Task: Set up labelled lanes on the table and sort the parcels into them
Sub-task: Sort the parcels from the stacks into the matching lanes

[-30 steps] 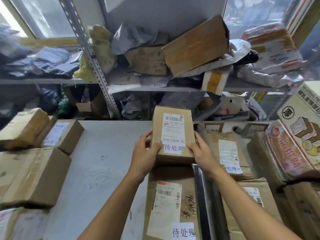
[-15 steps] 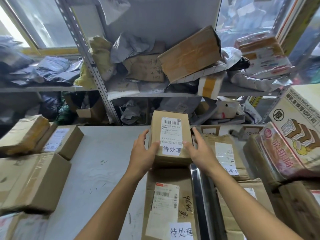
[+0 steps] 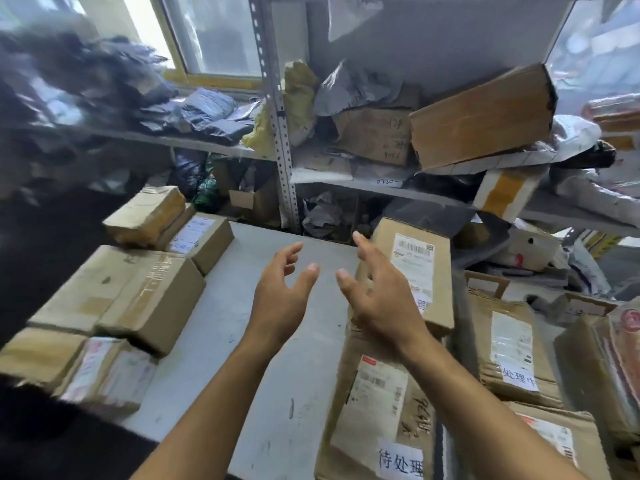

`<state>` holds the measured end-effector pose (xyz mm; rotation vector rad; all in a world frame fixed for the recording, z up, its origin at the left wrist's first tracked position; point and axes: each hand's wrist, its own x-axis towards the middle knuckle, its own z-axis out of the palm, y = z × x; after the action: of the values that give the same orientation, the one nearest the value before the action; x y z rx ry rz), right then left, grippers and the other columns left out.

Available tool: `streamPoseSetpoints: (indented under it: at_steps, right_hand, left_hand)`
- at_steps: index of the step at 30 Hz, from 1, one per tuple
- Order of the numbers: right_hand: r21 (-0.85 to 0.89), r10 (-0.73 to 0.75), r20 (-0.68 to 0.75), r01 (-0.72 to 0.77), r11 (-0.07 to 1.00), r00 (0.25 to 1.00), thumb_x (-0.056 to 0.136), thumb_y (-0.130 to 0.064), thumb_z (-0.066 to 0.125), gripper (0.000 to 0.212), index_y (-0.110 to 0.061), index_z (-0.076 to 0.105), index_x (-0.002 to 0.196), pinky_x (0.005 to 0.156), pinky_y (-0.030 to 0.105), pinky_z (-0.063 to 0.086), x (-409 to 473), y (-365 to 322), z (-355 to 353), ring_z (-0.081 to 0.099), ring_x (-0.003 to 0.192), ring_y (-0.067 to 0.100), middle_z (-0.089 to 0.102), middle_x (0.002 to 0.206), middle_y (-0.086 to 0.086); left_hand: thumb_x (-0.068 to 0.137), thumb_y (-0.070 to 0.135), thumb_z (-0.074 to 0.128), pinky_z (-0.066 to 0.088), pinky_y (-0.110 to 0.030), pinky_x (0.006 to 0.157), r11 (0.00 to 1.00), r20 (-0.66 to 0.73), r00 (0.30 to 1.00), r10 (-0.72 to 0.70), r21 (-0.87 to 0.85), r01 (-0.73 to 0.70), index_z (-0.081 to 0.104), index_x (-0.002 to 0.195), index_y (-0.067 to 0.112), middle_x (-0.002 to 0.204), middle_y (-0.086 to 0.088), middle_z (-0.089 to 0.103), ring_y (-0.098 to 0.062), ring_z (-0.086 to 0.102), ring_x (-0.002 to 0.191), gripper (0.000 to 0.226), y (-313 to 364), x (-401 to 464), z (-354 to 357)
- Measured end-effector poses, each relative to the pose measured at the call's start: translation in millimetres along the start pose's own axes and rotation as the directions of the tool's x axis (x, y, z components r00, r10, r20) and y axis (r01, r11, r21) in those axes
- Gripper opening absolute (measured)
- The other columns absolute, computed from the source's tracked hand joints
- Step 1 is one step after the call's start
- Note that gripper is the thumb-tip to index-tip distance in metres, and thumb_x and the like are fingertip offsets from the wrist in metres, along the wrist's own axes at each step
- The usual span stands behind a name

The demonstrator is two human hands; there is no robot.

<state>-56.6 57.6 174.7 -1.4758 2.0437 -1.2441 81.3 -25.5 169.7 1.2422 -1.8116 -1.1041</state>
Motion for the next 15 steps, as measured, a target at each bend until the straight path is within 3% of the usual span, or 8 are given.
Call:
streamPoseSetpoints:
  at_steps: [3, 7, 12, 15]
  right_hand:
    - [-0.043, -0.062, 0.069, 0.065, 0.997, 0.996, 0.094, -0.059, 0.046, 0.068, -0.035, 0.026, 0.155, 0.112, 0.038, 0.036, 5, -16, 36, 0.038, 0.144, 0.016, 0.036, 0.16, -0.007]
    - [-0.085, -0.119, 0.172, 0.136, 0.987, 0.978, 0.094, -0.064, 0.043, 0.068, -0.041, 0.022, 0.154, 0.111, 0.031, 0.035, 15, -34, 88, 0.039, 0.141, 0.01, 0.036, 0.159, -0.011]
    - [-0.089, -0.092, 0.274, 0.121, 0.989, 0.957, 0.092, -0.065, 0.045, 0.07, -0.04, 0.025, 0.154, 0.1, 0.017, 0.029, 27, -59, 149, 0.043, 0.136, 0.005, 0.041, 0.156, -0.012]
    - [-0.075, -0.051, 0.353, 0.083, 0.994, 0.934, 0.095, -0.059, 0.049, 0.068, -0.037, 0.027, 0.155, 0.096, 0.018, 0.033, 38, -73, 189, 0.049, 0.13, 0.003, 0.04, 0.156, -0.014]
  left_hand:
    - [0.096, 0.043, 0.057, 0.042, -0.026, 0.088, 0.999, -0.092, 0.995, -0.038, -0.007, 0.037, 0.047, 0.135, 0.041, 0.138, 0.008, 0.051, -0.008, 0.05, 0.121, 0.041, -20, -7, -37]
    - [0.095, 0.041, 0.059, 0.046, -0.034, 0.095, 0.994, -0.172, 0.98, -0.101, -0.055, 0.093, 0.049, 0.134, 0.041, 0.131, 0.007, 0.054, -0.01, 0.052, 0.119, 0.039, -57, -7, -85]
    - [0.096, 0.044, 0.057, 0.044, -0.032, 0.093, 0.985, -0.192, 0.967, -0.165, -0.074, 0.153, 0.047, 0.131, 0.047, 0.13, 0.014, 0.053, -0.005, 0.051, 0.119, 0.036, -106, 5, -139]
    - [0.097, 0.038, 0.058, 0.043, -0.028, 0.09, 0.982, -0.2, 0.963, -0.18, -0.089, 0.165, 0.05, 0.134, 0.041, 0.127, 0.018, 0.053, -0.002, 0.05, 0.117, 0.038, -135, 15, -173]
